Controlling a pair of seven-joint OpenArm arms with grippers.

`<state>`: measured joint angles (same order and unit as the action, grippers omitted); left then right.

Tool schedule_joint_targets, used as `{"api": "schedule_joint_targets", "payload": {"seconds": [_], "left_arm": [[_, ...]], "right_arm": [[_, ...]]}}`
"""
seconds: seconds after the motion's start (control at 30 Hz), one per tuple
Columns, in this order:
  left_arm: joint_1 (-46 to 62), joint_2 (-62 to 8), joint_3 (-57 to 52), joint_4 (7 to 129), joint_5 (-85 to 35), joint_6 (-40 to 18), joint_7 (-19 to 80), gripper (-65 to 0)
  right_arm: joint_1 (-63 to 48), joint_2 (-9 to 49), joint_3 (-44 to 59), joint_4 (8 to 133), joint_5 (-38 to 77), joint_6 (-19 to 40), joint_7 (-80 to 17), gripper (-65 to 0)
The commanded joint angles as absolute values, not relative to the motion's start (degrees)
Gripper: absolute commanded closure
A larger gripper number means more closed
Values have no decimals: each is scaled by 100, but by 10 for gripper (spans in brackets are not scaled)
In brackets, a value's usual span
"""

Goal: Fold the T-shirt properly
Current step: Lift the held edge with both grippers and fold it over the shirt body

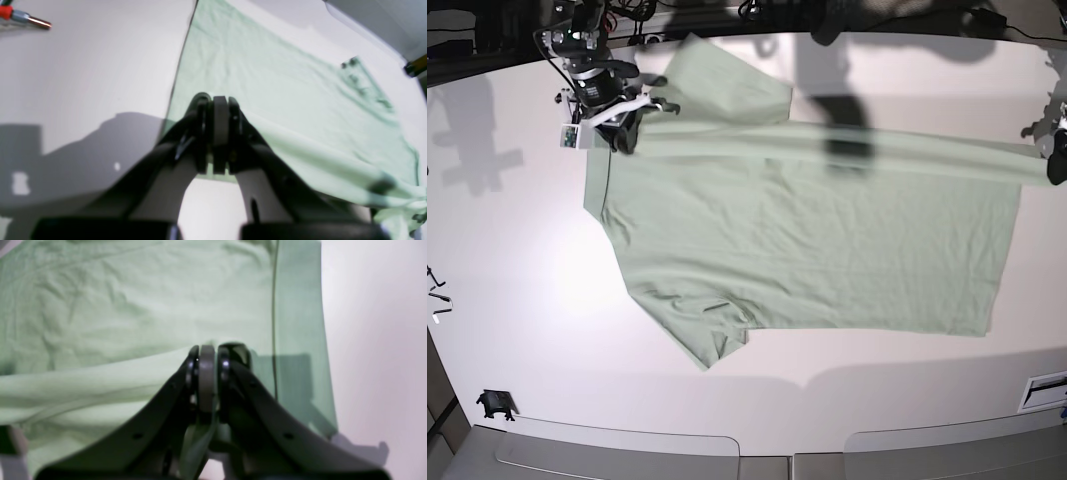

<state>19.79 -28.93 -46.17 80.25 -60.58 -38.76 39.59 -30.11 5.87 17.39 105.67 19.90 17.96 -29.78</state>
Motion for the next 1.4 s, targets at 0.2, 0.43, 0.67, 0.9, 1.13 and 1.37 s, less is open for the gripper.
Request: {"api": "schedule_joint_targets", "payload": {"seconds": [0.2,0.43,0.67,0.9,1.13,1.37], "left_arm": [[1968,-3033,-4676,8103,-5706,-3837,3758,0],[1968,-3033,-4674,8103,-5704,-3837,3638,0],[1966,-3033,-4672,8103,-5704,-3837,3621,0],[1949,-3033,-4665,8103,-5218,-3835,3590,0],[1883,-3035,-4665,8103,-5181,-3833,3507,0],[1804,-3037,-4401,8099,-4700,-3806,3409,0]], "right_arm": [[-2672,615,1765,10630,1981,1791,-2834,0],[-2633,617,1765,10230,1964,1793,-2705,0],[-2635,617,1765,9762,1966,1796,-2434,0],[-2477,617,1765,9762,1964,1800,-2445,0],[-2364,617,1758,9762,1964,1800,-2464,0],[-2366,617,1758,9762,1964,1800,-2462,0]]}}
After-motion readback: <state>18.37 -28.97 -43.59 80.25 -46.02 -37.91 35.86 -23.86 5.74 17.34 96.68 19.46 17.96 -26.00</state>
